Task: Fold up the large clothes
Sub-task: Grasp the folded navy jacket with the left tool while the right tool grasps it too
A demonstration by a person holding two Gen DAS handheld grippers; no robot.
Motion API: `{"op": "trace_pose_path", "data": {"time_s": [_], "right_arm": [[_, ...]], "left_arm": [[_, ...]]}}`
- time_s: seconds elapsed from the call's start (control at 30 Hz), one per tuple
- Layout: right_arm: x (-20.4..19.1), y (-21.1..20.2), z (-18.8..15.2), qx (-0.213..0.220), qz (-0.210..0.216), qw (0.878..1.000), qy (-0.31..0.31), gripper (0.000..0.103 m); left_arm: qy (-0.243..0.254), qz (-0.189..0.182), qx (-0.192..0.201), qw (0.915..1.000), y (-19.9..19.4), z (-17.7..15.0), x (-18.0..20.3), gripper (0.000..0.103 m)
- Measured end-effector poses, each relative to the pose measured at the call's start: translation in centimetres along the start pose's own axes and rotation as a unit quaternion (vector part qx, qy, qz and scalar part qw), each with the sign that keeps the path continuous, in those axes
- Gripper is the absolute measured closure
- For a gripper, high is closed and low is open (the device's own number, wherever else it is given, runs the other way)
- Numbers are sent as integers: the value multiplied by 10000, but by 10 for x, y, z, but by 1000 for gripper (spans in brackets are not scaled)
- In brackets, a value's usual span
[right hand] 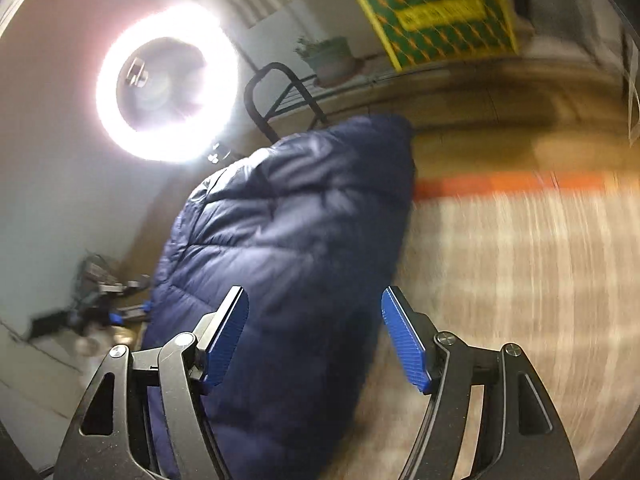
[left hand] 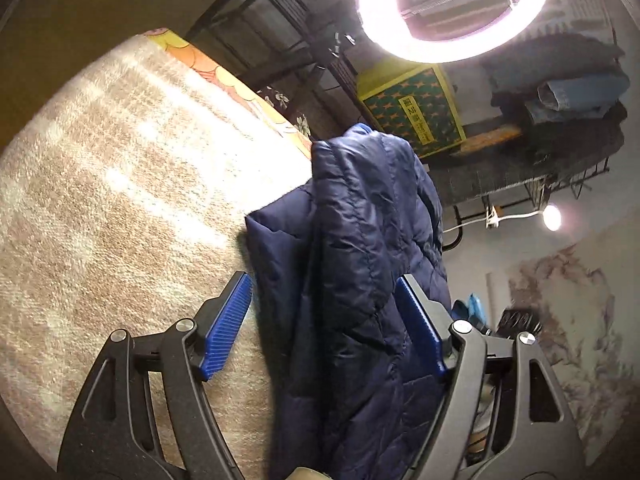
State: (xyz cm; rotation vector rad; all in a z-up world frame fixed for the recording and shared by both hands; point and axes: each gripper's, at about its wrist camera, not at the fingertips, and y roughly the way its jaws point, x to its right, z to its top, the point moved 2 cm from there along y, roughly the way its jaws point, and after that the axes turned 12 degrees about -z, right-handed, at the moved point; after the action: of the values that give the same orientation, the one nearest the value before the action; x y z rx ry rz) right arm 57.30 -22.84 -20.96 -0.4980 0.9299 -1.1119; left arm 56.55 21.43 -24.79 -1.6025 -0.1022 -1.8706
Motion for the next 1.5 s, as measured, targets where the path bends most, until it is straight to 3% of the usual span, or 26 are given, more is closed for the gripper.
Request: {"op": "trace_pose_path", "data": {"time_s": [0.2,0.3,0.6,0.93,1.07,1.3,1.5], "right_arm": [[26,-2,-27,-221,479,9972,532,34],[28,6,-33,-370,664,9952,609,25],[17,17,-36,-460,1021,9923,520,24],[14,16,-35,-594,979,9929,336,24],[16,18,-36,-535,1024,9926,379,24],[0,30,-30,-339,1015,9939,273,23],[-15,42,-25,-256,968,9948,185,24]], "left_arm": [[-232,-265,-42,9994,7,5,-10,26],[-361,-430,-48,9984,13,6,-13,26],[-212,-284,-167,9992,23,8,-8,26],[6,252,-225,9994,25,4,1,26],[136,176,-165,9996,33,3,6,16],[-104,-164,-107,9998,41,9,1,16],[249,-117,-412,9988,58,4,9,33]]}}
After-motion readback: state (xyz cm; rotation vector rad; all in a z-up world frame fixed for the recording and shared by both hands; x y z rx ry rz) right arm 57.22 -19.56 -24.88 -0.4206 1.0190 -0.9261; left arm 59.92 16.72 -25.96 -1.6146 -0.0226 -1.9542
